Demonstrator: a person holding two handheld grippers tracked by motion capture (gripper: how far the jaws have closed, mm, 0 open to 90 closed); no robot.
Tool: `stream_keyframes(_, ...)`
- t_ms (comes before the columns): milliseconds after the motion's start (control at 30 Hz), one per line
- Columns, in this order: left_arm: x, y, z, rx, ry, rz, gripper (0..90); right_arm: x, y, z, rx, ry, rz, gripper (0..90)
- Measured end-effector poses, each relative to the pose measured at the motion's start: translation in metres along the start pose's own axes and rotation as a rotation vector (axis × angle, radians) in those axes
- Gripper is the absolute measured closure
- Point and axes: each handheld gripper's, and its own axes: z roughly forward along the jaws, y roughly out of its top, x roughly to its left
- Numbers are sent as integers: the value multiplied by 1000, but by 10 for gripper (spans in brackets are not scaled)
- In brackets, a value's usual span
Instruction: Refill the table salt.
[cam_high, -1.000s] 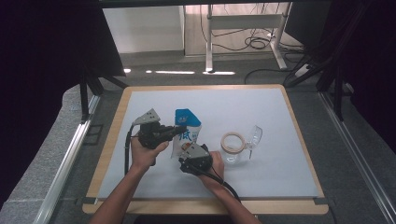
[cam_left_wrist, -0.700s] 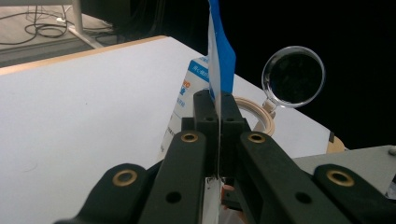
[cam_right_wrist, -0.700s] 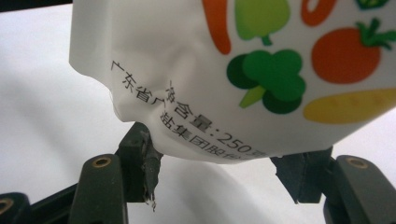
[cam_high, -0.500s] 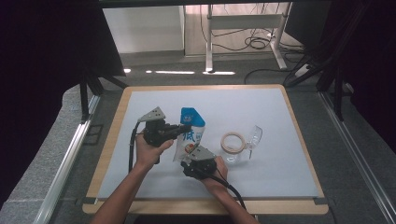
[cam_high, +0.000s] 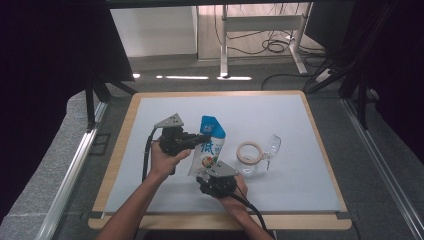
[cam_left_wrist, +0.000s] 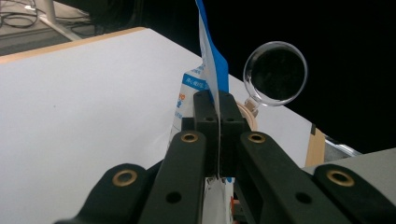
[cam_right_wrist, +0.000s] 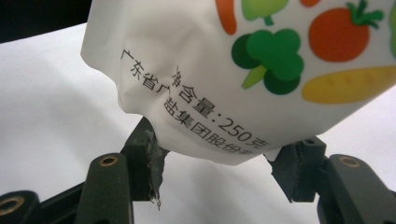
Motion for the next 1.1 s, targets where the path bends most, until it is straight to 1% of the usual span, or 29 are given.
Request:
stream_keyframes(33,-1,0,1,2,-4,3,900,1,0,-1,-2,3,9,427)
stream_keyframes(133,-2,2,3,9,-11,6,900,1,-1,-2,-3,2,5,429)
stream_keyframes(333,-2,4,10,25,-28,6,900,1,-3,-6,-5,8,33,433)
stream_keyframes(467,-2,5,14,34,-33,3,900,-1,-4,-6,-6,15,36,435)
stream_keyframes(633,-2,8,20,44,-47,1,900,-2,-5,-9,-6,9,51,435)
stream_keyframes(900,-4,10,28,63,-58,10,900,-5,-7,-11,1,3,69,435)
stream_keyframes(1033,-4,12,30,71,-72,13,900,-5,-8,-12,-10,-1,75,435)
stream_keyframes(1100,-3,13,32,76,-78,10,900,-4,-8,-13,-16,-12,69,436)
